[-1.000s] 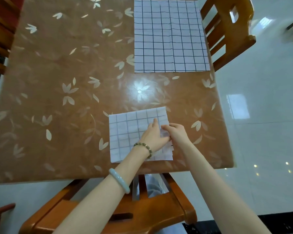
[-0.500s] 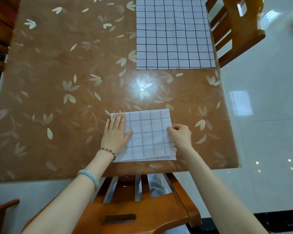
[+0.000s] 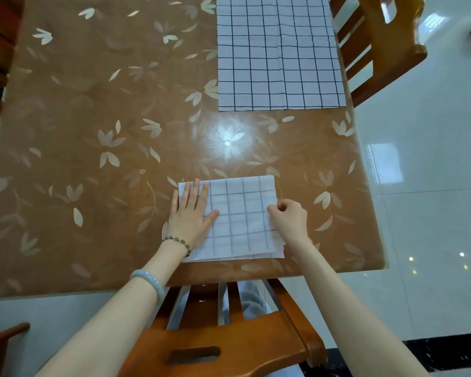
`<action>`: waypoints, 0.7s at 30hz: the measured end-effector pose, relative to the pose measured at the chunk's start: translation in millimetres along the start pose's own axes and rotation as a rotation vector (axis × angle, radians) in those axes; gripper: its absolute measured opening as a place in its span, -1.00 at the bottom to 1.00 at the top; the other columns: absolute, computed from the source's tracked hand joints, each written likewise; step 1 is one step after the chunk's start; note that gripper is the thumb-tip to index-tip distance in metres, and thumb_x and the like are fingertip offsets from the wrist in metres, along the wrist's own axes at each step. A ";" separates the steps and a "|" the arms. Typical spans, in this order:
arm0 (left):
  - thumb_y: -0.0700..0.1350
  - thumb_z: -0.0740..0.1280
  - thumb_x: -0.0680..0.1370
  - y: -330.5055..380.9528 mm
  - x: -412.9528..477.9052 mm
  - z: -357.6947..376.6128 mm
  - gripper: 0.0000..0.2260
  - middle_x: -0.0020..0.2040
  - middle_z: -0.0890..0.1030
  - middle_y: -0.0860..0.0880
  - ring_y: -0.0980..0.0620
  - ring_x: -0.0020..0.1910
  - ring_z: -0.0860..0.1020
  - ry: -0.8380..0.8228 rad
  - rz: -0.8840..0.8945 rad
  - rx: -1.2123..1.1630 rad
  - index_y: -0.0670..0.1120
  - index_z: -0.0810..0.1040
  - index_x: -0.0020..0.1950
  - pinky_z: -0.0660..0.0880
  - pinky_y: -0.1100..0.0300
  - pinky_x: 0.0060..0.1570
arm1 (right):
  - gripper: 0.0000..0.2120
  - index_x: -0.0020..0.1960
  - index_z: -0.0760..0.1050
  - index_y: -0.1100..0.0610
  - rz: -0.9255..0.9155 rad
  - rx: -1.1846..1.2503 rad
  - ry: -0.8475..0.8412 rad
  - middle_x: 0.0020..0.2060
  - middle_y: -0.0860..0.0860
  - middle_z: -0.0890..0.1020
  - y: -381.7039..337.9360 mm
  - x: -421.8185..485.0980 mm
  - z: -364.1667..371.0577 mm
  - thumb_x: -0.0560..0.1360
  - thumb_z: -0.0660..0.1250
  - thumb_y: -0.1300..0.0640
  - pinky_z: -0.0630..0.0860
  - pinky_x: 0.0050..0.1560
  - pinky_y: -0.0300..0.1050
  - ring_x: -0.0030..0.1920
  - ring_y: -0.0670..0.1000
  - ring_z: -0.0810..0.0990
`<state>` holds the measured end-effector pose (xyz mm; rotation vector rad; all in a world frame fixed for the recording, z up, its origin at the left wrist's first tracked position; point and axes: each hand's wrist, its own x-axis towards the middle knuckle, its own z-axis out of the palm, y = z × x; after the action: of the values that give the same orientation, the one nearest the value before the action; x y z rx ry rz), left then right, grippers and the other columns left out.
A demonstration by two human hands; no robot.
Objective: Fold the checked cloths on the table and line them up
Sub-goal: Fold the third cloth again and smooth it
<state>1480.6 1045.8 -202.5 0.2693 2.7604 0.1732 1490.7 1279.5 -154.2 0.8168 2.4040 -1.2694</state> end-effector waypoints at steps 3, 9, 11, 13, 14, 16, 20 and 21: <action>0.32 -0.33 0.48 -0.3 0.1 3.6 -0.32 0.54 -0.29 -0.02 0.04 0.48 -0.34 0.030 -0.003 0.004 0.02 -0.35 0.50 -0.35 -0.02 0.44 | -0.84 -0.23 0.37 0.19 -0.016 -0.084 0.020 -0.28 0.04 0.44 2.1 1.4 3.6 0.46 0.28 0.16 0.31 -0.24 -0.14 -0.30 -0.02 0.34; 0.31 -0.29 0.53 -0.7 1.8 10.3 -0.34 0.53 -0.26 -0.02 0.02 0.51 -0.28 0.072 -0.005 0.043 0.00 -0.26 0.54 -0.34 -0.06 0.45 | -0.60 0.16 0.46 0.23 -0.602 -0.625 0.358 0.11 0.23 0.50 -12.8 -1.0 38.2 0.34 0.35 0.15 0.38 0.11 0.11 0.12 0.23 0.45; 0.28 -0.27 0.57 -0.8 1.3 11.7 -0.36 0.55 -0.10 -0.07 -0.03 0.54 -0.11 0.095 -0.017 0.053 -0.04 -0.14 0.56 -0.22 -0.10 0.46 | -0.57 0.27 0.43 0.24 -0.795 -0.579 0.133 0.30 0.25 0.44 -29.5 -3.5 66.7 0.43 0.17 0.16 0.25 0.35 0.13 0.35 0.24 0.33; 0.18 -0.21 0.61 -0.1 0.7 10.1 -0.43 0.55 0.07 -0.12 -0.06 0.52 0.02 0.088 -0.032 0.071 -0.09 -0.05 0.55 -0.15 -0.11 0.45 | -0.49 0.38 0.36 0.27 -0.855 -0.622 -0.099 0.40 0.21 0.37 -38.9 -4.5 93.7 0.48 0.04 0.13 0.18 0.44 0.13 0.46 0.20 0.26; 0.13 -0.16 0.60 1.5 0.0 9.3 -0.44 0.55 0.13 -0.13 -0.07 0.51 0.04 0.089 -0.038 0.085 -0.11 -0.04 0.54 -0.14 -0.11 0.45 | -0.47 0.40 0.34 0.26 -0.860 -0.670 -0.158 0.41 0.19 0.37 -39.0 -2.4 102.7 0.49 0.01 0.11 0.20 0.45 0.14 0.46 0.18 0.26; 0.10 -0.12 0.57 4.3 -0.8 9.0 -0.42 0.55 0.16 -0.12 -0.06 0.53 0.04 0.095 -0.050 0.082 -0.11 -0.05 0.55 -0.14 -0.11 0.45 | -0.47 0.43 0.32 0.23 -0.839 -0.756 -0.194 0.40 0.15 0.40 -33.2 6.6 110.6 0.52 -0.02 0.08 0.21 0.44 0.14 0.46 0.14 0.28; 0.29 -0.41 0.52 2.9 0.6 8.3 -0.36 0.54 -0.20 -0.01 0.02 0.53 -0.20 0.084 -0.042 0.056 0.01 -0.22 0.53 -0.28 -0.11 0.45 | -0.45 0.46 0.27 0.24 -0.798 -0.833 -0.132 0.44 0.14 0.33 -13.0 27.4 94.8 0.57 -0.05 -0.02 0.06 0.43 0.10 0.46 0.12 0.26; 0.32 -0.42 0.50 2.2 -0.3 7.4 -0.34 0.53 -0.26 0.01 0.04 0.51 -0.25 0.072 -0.039 0.061 0.03 -0.27 0.53 -0.31 -0.11 0.44 | -0.45 0.47 0.23 0.24 -0.772 -0.843 -0.109 0.46 0.14 0.30 -7.3 32.0 86.9 0.58 -0.06 -0.03 0.03 0.44 0.10 0.47 0.11 0.23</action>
<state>1483.9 1048.5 -208.9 0.2298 2.8437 0.0899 1461.0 1215.4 -214.5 -0.4369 2.8466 -0.3122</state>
